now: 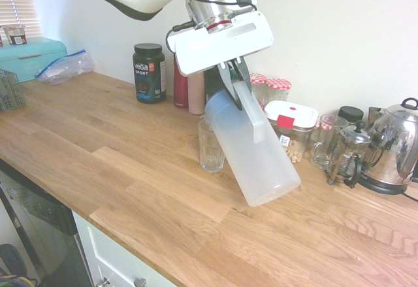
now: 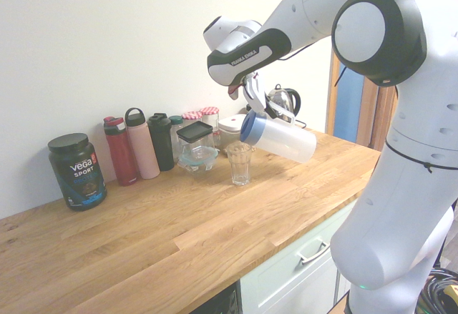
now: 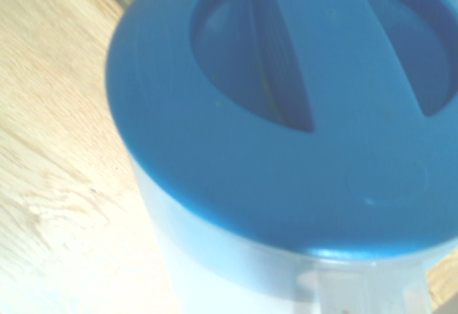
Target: Pour me some water
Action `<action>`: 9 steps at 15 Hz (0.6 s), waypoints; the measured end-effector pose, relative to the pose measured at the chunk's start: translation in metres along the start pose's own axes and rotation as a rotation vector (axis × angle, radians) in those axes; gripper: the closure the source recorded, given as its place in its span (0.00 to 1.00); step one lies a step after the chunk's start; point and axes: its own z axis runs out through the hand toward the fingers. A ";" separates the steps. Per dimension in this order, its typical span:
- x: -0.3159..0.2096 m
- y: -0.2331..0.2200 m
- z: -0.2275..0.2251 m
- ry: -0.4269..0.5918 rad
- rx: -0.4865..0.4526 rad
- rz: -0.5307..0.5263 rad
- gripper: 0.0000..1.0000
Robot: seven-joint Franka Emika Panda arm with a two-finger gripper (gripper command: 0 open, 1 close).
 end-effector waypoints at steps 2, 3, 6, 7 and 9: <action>0.000 -0.005 -0.003 -0.002 -0.011 0.000 1.00; 0.000 -0.006 -0.004 -0.002 -0.012 0.001 1.00; 0.000 -0.005 -0.004 -0.004 -0.013 0.002 1.00; -0.001 -0.003 -0.004 -0.003 -0.009 0.007 1.00; -0.007 0.009 -0.006 0.013 0.025 0.040 1.00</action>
